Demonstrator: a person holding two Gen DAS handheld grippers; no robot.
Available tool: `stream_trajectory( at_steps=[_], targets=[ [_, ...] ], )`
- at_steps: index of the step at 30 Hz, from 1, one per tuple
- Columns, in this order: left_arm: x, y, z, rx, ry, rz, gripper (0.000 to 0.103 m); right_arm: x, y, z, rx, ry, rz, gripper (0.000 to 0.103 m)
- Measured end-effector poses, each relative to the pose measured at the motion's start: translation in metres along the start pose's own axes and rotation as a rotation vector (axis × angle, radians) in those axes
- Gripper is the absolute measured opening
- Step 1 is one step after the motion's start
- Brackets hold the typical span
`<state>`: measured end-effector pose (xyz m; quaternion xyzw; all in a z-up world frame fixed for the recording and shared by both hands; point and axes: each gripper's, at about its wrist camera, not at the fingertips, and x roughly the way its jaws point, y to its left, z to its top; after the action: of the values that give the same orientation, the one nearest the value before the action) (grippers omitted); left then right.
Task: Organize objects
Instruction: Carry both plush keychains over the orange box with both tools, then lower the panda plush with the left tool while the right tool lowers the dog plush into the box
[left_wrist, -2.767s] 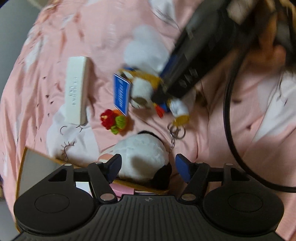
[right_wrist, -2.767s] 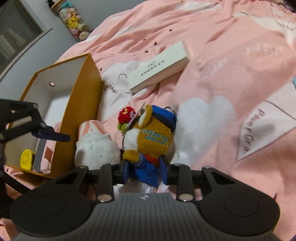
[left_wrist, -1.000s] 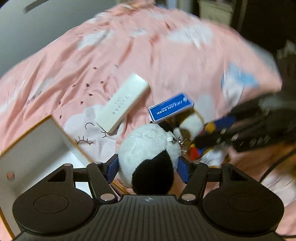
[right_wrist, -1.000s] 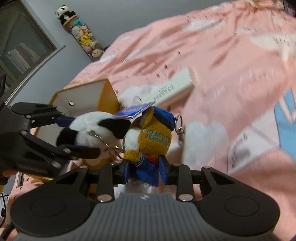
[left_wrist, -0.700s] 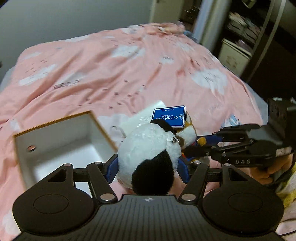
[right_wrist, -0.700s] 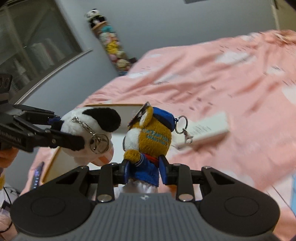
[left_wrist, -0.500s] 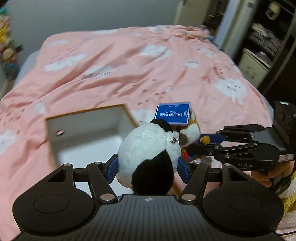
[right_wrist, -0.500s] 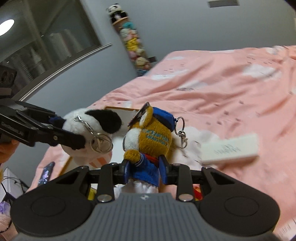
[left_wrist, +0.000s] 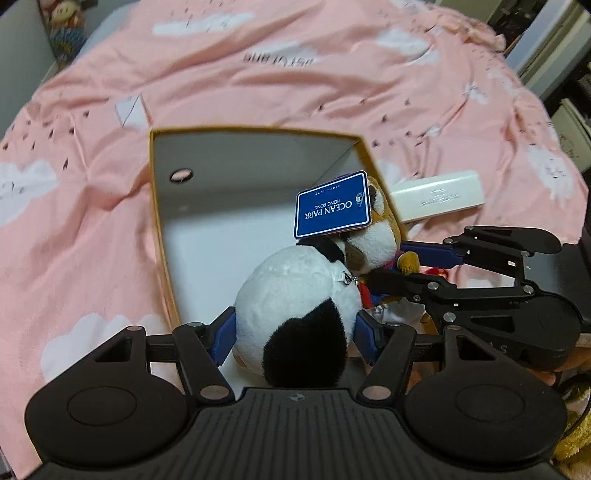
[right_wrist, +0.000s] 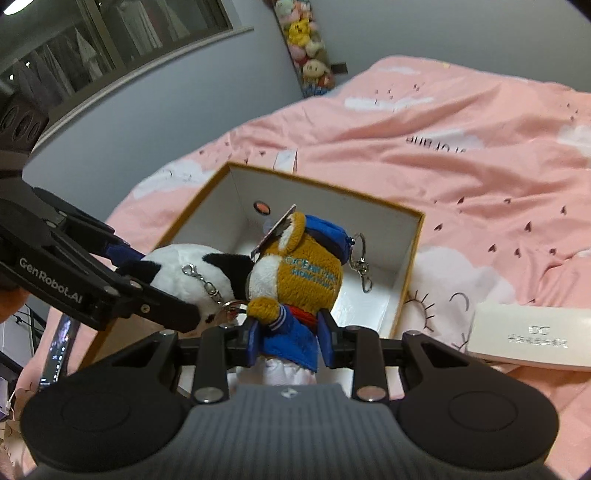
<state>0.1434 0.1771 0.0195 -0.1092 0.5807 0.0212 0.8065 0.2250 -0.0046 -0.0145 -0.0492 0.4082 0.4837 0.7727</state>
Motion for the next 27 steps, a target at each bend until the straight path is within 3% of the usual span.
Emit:
stream_trajectory(
  at_steps=[6,13,19,27],
  targets=[
    [0.012,0.013,0.009,-0.026,0.1,0.019,0.074,0.029,0.0,0.004,0.008,0.053,0.036,0.033],
    [0.032,0.006,0.02,0.015,0.223,0.074,0.077,0.052,0.0,0.005,0.008,0.097,0.039,0.033],
    [0.041,-0.003,0.029,0.091,0.26,0.128,0.079,0.065,-0.002,0.0,-0.008,0.118,0.014,0.033],
    [0.032,-0.013,0.027,0.252,0.21,0.204,0.078,0.076,-0.003,-0.003,0.008,0.116,0.021,0.033]
  ],
)
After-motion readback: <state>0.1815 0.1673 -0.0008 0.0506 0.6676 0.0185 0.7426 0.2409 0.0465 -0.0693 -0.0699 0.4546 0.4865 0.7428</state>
